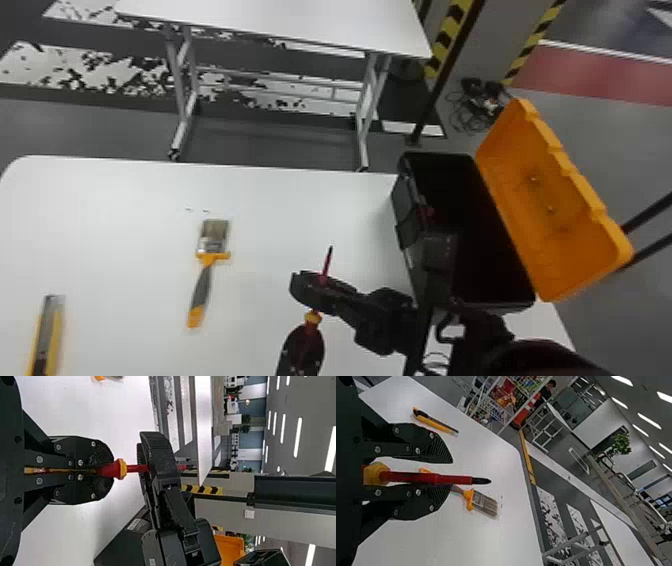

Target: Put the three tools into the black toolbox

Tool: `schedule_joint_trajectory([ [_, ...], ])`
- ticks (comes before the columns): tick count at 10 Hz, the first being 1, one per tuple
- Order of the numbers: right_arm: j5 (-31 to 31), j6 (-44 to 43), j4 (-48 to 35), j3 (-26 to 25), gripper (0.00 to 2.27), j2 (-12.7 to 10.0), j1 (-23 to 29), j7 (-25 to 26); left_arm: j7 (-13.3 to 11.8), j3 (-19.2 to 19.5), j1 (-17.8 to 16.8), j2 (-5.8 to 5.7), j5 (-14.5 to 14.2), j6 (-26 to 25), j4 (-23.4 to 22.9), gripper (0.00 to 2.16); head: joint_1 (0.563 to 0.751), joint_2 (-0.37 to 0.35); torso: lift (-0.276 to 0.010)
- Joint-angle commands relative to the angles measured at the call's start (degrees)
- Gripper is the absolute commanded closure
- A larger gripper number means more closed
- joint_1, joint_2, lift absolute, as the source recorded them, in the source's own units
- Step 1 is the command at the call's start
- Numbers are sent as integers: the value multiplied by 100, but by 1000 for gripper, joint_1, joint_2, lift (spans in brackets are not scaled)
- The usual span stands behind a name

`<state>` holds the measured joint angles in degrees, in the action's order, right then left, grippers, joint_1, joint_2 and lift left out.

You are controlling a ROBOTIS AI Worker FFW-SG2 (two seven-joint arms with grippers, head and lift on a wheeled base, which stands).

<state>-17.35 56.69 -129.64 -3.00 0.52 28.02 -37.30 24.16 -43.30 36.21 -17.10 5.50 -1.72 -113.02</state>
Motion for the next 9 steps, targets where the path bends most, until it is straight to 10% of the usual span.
schedule_joint_trajectory([
  [1, 21, -65, 0, 1, 2240, 18, 11, -14, 1, 5, -9, 5, -23, 0, 17, 1895, 695, -207, -51],
  [5, 4, -188, -8, -17, 2240, 27, 63, -23, 106, -30, -17, -22, -31, 228, 17, 1808, 695, -211, -51],
  [7, -146, -188, -123, -131, 2240, 27, 134, -31, 194, -39, 9, -75, 4, 228, -36, -1, 695, -204, -51],
  [9, -383, -188, -615, -553, 2240, 18, 230, -23, 299, 14, 62, -110, 12, 211, -71, 9, 695, -217, -51],
])
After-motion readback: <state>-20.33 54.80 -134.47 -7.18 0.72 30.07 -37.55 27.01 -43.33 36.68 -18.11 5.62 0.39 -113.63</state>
